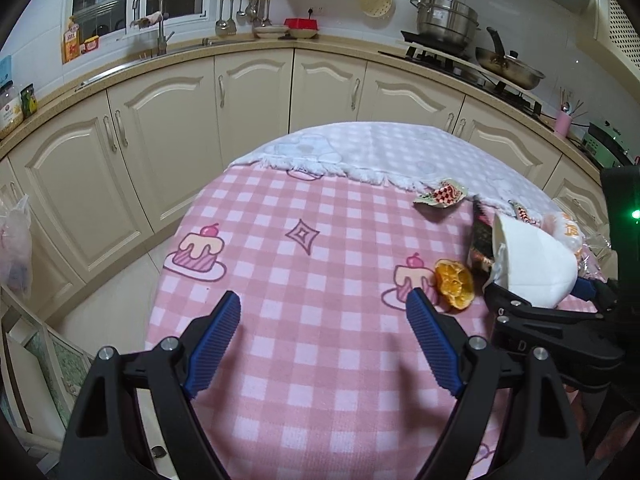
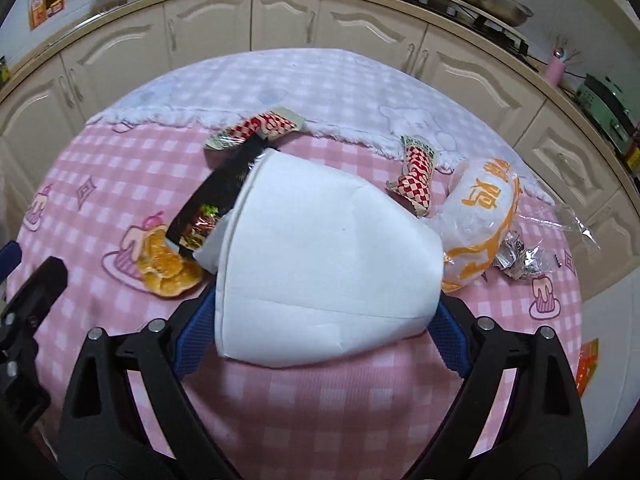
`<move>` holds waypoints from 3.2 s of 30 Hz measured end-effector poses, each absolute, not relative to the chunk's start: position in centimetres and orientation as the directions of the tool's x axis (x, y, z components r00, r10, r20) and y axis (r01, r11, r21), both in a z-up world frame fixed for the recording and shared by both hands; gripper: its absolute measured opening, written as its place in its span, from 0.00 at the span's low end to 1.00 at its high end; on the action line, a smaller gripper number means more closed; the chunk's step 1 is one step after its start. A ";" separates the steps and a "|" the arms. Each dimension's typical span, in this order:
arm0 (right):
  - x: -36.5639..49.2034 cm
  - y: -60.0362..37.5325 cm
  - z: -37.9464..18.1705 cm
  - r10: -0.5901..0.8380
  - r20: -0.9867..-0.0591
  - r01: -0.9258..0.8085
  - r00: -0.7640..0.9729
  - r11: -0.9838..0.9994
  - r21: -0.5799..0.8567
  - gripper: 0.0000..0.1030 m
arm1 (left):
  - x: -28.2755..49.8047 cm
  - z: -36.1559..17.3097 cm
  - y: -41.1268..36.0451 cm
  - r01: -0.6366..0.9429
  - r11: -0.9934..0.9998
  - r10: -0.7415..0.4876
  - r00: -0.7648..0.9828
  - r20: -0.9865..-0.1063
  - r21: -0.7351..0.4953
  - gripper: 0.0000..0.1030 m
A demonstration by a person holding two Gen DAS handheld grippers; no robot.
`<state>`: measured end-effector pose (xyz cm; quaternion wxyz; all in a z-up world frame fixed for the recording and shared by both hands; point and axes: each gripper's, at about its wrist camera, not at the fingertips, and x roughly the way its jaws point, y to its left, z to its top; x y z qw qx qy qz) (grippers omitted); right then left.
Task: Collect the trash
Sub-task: 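Grasp the white paper cup with the right gripper and lift it, then grasp the dried orange slice with the left gripper, then carry both items over the blue bucket and open the left gripper to drop the orange slice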
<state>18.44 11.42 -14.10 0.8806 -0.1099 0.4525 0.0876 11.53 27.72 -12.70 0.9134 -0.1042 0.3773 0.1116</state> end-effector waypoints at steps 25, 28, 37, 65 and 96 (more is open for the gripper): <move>16.8 -3.4 -8.1 0.626 -0.562 -0.281 0.541 0.764 0.581 0.83 | 13.6 -12.1 22.2 -0.146 0.984 0.029 0.703 -0.710 -0.105 0.82; 17.1 -4.7 -8.1 0.612 -0.562 -0.263 0.557 0.772 0.579 0.83 | 14.4 -12.3 21.4 -0.125 0.987 0.015 0.697 -0.717 -0.100 0.82; 17.7 -6.3 -9.2 0.507 -0.615 -0.200 0.603 0.843 0.499 0.83 | 17.1 -14.2 20.5 -0.102 0.991 -0.005 0.634 -0.773 -0.090 0.86; 16.2 -8.6 -9.3 0.510 -0.611 -0.186 0.605 0.837 0.515 0.83 | 15.3 -13.0 21.9 -0.135 0.984 0.001 0.671 -0.742 -0.120 0.10; 2.4 -28.1 -9.8 0.233 -0.623 0.146 0.746 0.856 0.495 0.83 | 11.7 -7.4 -2.8 0.376 0.924 -0.335 0.699 -0.632 -0.074 0.10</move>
